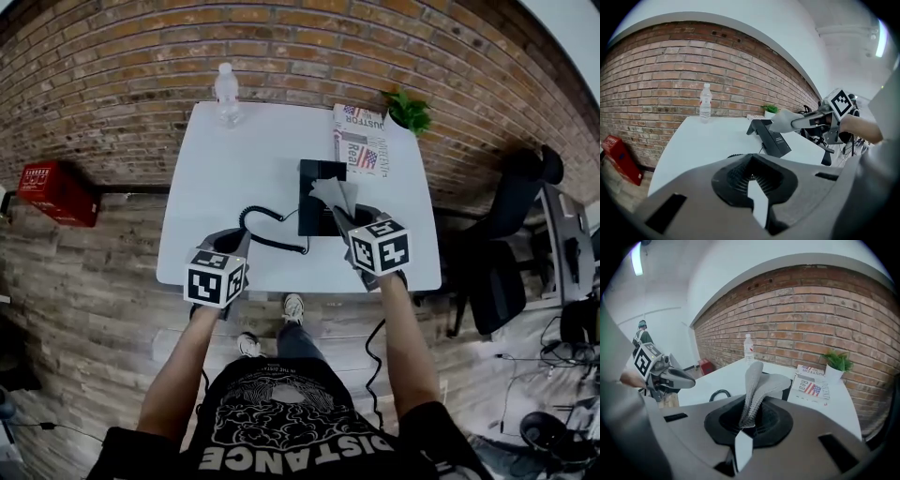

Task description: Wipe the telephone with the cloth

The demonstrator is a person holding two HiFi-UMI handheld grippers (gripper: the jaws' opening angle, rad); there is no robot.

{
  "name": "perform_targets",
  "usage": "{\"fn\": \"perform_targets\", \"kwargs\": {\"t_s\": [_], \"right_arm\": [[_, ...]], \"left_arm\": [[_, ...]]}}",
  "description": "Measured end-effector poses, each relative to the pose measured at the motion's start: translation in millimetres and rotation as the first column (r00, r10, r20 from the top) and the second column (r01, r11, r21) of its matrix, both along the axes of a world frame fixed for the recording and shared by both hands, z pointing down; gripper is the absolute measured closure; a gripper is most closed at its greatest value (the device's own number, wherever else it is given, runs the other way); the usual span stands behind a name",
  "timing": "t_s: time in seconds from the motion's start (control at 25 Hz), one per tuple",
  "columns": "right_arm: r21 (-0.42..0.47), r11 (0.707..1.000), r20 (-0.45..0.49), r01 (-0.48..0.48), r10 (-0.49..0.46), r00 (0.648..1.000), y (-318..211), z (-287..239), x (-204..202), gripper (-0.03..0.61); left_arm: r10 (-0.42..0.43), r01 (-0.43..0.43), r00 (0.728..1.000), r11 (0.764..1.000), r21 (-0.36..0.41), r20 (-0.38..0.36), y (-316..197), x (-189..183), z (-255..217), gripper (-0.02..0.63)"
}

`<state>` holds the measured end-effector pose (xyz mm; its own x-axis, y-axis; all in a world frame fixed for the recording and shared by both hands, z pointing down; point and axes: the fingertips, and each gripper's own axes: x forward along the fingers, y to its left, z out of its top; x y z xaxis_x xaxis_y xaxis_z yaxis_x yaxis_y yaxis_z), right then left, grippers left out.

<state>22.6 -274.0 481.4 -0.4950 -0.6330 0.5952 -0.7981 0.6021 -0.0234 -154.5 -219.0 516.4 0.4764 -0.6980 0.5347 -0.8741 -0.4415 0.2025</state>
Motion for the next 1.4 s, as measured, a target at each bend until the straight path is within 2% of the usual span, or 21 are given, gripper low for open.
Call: {"fn": "perform_targets", "kwargs": {"t_s": [0.4, 0.72, 0.96, 1.16, 1.4], "right_arm": [[0.033, 0.998, -0.005, 0.047, -0.047, 0.999, -69.2, -25.3, 4.8, 0.566], [0.029, 0.993, -0.046, 0.115, -0.114, 0.992, -117.4, -26.9, -2.2, 0.566], [-0.069, 0.981, -0.106, 0.18, -0.187, 0.977, -134.8, 0.8, -11.1, 0.566], [-0.164, 0.959, -0.139, 0.231, -0.254, 0.957, -135.3, 26.4, -17.3, 0.566], [-0.22, 0.927, -0.13, 0.304, -0.336, 0.933, -130.3, 35.2, -29.7, 0.566]], "left_arm": [[-0.057, 0.057, 0.998, 0.998, 0.004, -0.001, -44.0, 4.3, -8.4, 0.609], [-0.121, 0.121, 0.993, 0.993, 0.011, -0.005, -72.9, -0.2, -12.3, 0.609], [-0.171, 0.171, 0.985, 0.985, 0.016, -0.011, -86.4, -9.5, -11.6, 0.609], [-0.201, 0.201, 0.979, 0.98, 0.008, -0.018, -91.8, -14.1, -9.2, 0.609], [-0.227, 0.227, 0.974, 0.974, -0.001, -0.023, -89.8, -19.1, -4.6, 0.609]]}}
